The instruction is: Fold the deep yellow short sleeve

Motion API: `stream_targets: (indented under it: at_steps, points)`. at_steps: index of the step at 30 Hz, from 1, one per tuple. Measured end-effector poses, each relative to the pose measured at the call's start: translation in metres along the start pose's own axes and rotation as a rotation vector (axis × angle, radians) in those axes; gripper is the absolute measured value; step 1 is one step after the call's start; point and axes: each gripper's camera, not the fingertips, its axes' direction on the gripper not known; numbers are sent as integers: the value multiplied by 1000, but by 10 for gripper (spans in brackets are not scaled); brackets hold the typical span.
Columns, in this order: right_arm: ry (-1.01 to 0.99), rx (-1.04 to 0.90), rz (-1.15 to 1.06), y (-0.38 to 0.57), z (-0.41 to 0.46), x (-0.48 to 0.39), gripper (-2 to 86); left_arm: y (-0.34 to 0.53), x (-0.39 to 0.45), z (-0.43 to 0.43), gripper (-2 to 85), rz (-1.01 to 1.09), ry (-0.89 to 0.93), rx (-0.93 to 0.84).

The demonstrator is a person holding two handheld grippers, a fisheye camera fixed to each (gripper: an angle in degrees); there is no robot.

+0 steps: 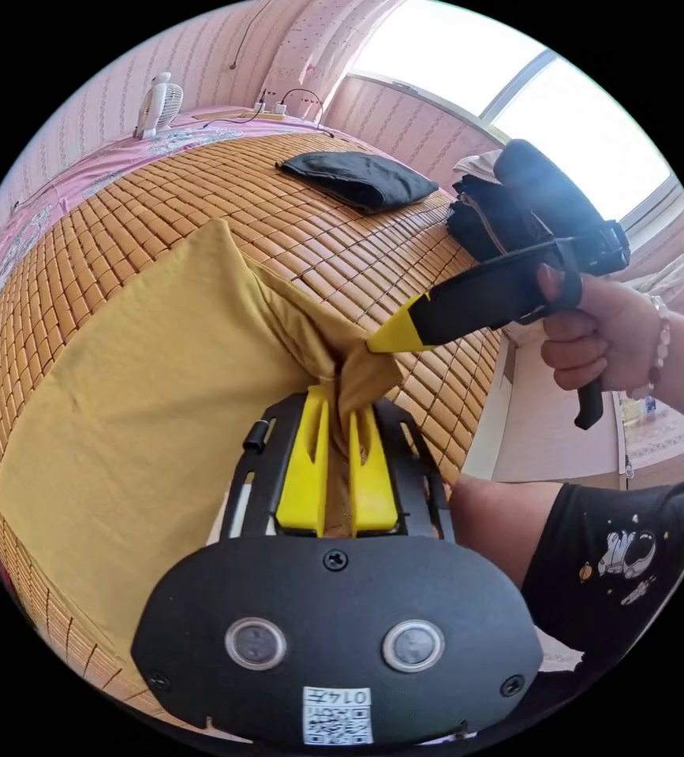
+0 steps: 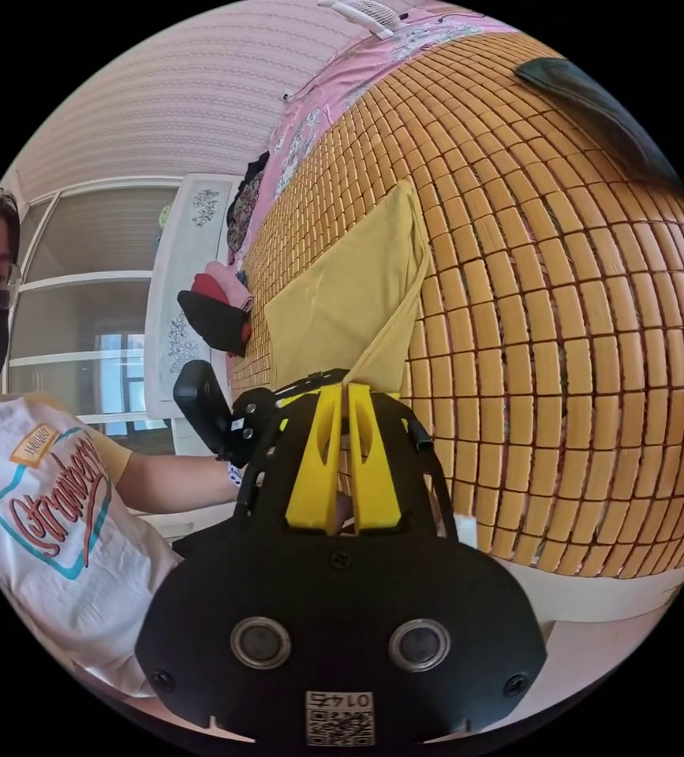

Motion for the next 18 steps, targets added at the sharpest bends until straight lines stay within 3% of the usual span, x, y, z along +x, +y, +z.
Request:
stream_targets:
  at_steps: [9, 15, 18]
  points:
    - [140, 306, 84, -25, -8, 48, 132, 27, 15, -31, -9, 78, 77, 13]
    - [89, 340, 110, -33, -11, 59, 27, 36, 15, -43, -8, 92, 110, 26]
    - [115, 370, 84, -19, -38, 48, 15, 33, 15, -57, -8, 91, 138, 81]
